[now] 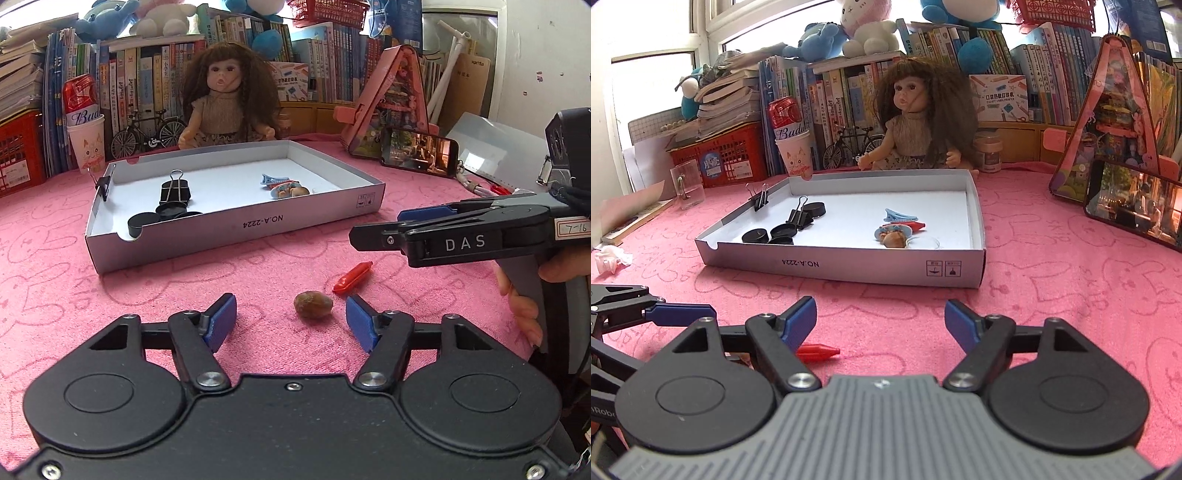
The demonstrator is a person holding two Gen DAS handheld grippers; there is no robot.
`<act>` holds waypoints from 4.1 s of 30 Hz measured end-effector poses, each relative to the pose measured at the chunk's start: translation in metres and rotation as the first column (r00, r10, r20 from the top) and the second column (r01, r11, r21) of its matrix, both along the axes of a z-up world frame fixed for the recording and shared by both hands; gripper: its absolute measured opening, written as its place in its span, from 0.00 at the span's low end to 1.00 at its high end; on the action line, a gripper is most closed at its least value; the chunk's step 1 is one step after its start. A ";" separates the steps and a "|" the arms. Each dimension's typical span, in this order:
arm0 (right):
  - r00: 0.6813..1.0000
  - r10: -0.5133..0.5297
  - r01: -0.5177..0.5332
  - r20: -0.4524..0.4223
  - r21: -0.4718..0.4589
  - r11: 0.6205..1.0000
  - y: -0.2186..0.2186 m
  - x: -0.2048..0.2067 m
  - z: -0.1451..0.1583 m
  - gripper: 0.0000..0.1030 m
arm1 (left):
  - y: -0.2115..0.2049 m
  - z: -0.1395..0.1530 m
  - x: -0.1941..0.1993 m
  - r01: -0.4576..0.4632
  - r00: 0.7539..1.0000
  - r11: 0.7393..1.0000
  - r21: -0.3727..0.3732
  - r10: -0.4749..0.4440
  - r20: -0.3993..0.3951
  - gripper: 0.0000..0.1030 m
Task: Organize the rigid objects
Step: 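Grasp the brown nut with the left tool while the right tool grasps the red crayon, then carry the brown nut in the left tool while the right tool carries the red crayon over the tray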
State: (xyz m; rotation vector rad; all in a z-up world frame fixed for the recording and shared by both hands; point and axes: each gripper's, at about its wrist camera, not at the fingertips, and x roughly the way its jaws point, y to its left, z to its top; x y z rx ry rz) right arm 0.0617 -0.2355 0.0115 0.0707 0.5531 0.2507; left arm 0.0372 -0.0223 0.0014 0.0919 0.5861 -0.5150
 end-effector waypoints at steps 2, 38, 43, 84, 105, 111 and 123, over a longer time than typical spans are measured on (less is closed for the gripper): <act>1.000 0.004 -0.004 -0.001 0.003 1.000 0.001 -0.003 -0.001 0.83 | -0.001 0.000 -0.001 0.000 1.000 1.000 -0.002 0.000 0.004 0.54; 0.992 0.121 -0.122 -0.014 -0.052 0.991 0.033 -0.019 -0.004 0.85 | 0.005 0.001 0.004 -0.095 0.995 0.995 -0.027 0.095 0.009 0.22; 0.992 0.120 -0.121 -0.024 -0.044 0.992 0.033 -0.019 -0.006 0.78 | 0.005 0.001 0.004 -0.096 0.995 0.995 -0.028 0.096 0.009 0.22; 0.998 -0.037 0.038 0.050 -0.016 0.999 0.009 0.017 0.027 0.48 | 0.031 0.040 0.058 -0.244 0.964 0.964 -0.101 0.253 0.083 0.21; 0.975 -0.157 0.174 -0.156 0.102 0.980 -0.016 0.120 0.026 0.48 | 0.047 0.032 0.168 -0.393 0.919 0.914 -0.102 0.387 -0.069 0.21; 0.975 -0.162 0.177 -0.155 0.089 0.980 -0.013 0.124 0.022 0.48 | 0.044 0.025 0.175 -0.400 0.916 0.913 -0.083 0.394 -0.076 0.21; 0.973 -0.165 0.178 -0.161 0.075 0.981 -0.010 0.131 0.014 0.48 | 0.038 0.019 0.182 -0.397 0.916 0.916 -0.051 0.393 -0.078 0.21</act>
